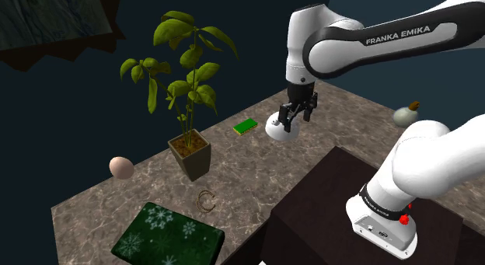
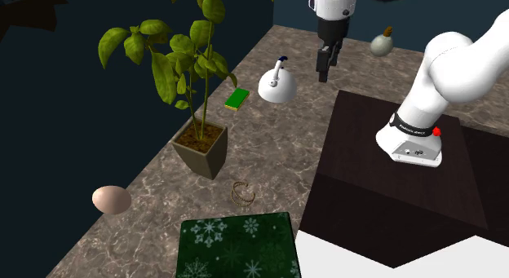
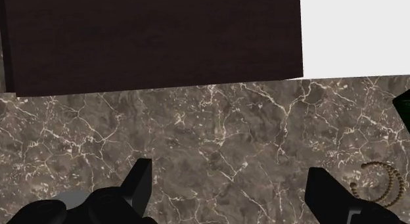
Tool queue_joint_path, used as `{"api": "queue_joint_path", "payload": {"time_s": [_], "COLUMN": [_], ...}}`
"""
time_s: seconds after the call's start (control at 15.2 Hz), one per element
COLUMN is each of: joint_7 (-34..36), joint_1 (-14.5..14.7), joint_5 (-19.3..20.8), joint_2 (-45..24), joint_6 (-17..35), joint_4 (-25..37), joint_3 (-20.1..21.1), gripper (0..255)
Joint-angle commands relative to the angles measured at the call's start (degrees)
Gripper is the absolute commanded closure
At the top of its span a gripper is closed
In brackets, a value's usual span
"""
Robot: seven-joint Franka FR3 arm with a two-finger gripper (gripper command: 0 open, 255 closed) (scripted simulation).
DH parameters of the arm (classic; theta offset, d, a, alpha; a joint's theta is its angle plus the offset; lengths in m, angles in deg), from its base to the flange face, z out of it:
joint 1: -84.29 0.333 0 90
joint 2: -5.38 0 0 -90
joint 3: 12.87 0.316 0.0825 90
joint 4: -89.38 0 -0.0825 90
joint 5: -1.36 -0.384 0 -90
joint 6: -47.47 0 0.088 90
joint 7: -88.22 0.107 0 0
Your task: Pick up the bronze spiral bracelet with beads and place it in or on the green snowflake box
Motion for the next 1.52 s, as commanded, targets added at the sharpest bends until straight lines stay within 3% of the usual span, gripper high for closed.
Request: {"api": "queue_joint_path", "payload": {"time_s": [0.0,0.4,0.73,1.12,1.45], "joint_7": [1.86,6.95,11.91,19.53,26.57], "joint_1": [0.97,3.01,4.1,5.61,8.64], "joint_5": [-1.3,-3.4,-2.75,2.03,8.23], "joint_2": [-2.61,-13.19,-23.51,-36.96,-48.33], "joint_6": [3.47,14.4,22.73,30.83,35.26], "joint_4": [-0.23,0.9,4.08,10.4,17.69], "joint_3": [1.82,6.91,10.79,13.92,13.93], "gripper": [0,0,0,0,0]}}
